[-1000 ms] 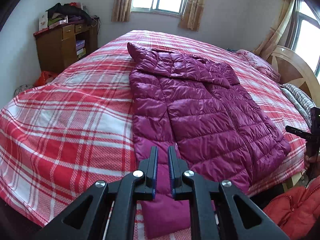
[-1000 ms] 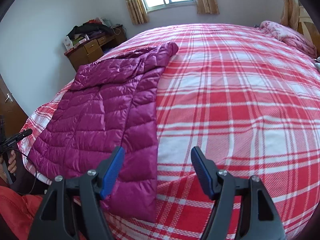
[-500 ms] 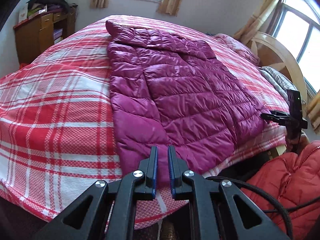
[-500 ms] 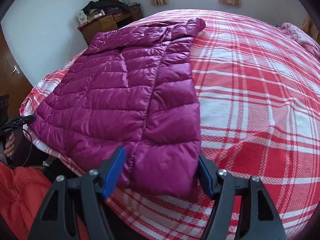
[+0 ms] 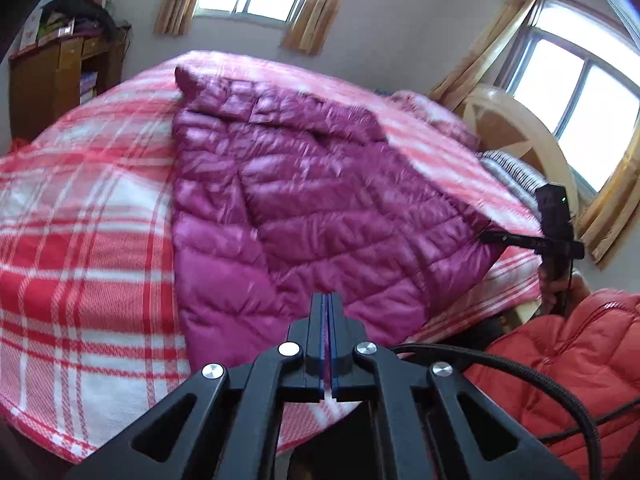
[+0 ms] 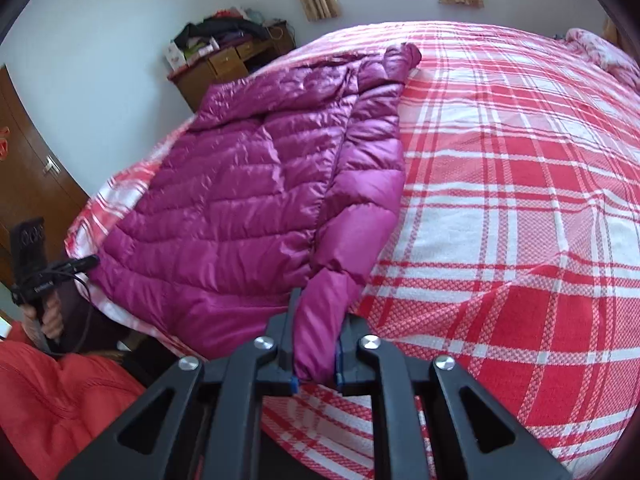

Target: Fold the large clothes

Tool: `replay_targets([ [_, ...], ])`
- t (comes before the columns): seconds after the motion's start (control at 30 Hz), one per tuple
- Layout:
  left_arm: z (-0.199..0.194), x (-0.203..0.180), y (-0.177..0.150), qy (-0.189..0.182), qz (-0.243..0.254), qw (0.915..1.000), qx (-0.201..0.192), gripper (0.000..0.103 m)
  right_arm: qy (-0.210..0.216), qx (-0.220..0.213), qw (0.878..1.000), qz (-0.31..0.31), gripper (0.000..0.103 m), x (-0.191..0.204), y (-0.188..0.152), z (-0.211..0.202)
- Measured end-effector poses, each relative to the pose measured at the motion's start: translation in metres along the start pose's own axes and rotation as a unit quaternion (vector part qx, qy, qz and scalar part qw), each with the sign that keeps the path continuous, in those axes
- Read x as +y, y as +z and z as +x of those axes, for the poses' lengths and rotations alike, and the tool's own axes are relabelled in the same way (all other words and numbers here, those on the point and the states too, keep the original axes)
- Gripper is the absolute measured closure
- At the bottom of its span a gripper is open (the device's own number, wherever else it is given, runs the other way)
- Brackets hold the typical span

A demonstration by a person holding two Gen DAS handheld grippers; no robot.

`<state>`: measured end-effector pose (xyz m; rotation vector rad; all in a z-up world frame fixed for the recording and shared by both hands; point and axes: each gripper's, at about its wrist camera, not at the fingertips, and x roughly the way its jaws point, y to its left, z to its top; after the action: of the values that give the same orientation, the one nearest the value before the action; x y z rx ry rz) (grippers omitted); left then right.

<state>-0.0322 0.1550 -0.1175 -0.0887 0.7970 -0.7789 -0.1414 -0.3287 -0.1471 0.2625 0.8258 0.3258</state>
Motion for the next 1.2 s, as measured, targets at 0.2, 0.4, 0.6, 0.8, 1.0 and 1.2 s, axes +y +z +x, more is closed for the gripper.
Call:
replay_targets([
  [0.2, -0.048, -0.007, 0.020, 0.006, 0.026, 0.9961, -0.084, 0.102, 0.037, -0.046, 0.998, 0.019, 0.089, 0.005, 0.017, -0.025],
  [0.4, -0.061, 0.005, 0.018, 0.036, 0.033, 0.9979, -0.043, 0.102, 0.031, -0.050, 0.998, 0.013, 0.089, 0.009, 0.023, -0.024],
  [0.6, -0.018, 0.014, -0.001, 0.054, 0.009, 0.9978, 0.038, 0.102, 0.032, -0.049, 0.998, 0.018, 0.089, 0.009, 0.022, -0.021],
  [0.8, -0.013, 0.025, -0.005, 0.061, -0.026, 0.9967, 0.046, 0.101, 0.032, -0.049, 0.998, 0.018, 0.089, 0.007, 0.021, -0.020],
  [1.0, -0.011, 0.026, -0.006, 0.058, -0.033, 0.9962, 0.055, 0.042, 0.032, -0.044, 0.998, 0.023, 0.089, 0.003, 0.019, -0.017],
  [1.2, -0.018, 0.022, -0.005, 0.078, -0.032, 0.9959, 0.034, 0.007, 0.034, -0.043, 0.998, 0.030, 0.089, 0.000, 0.016, -0.015],
])
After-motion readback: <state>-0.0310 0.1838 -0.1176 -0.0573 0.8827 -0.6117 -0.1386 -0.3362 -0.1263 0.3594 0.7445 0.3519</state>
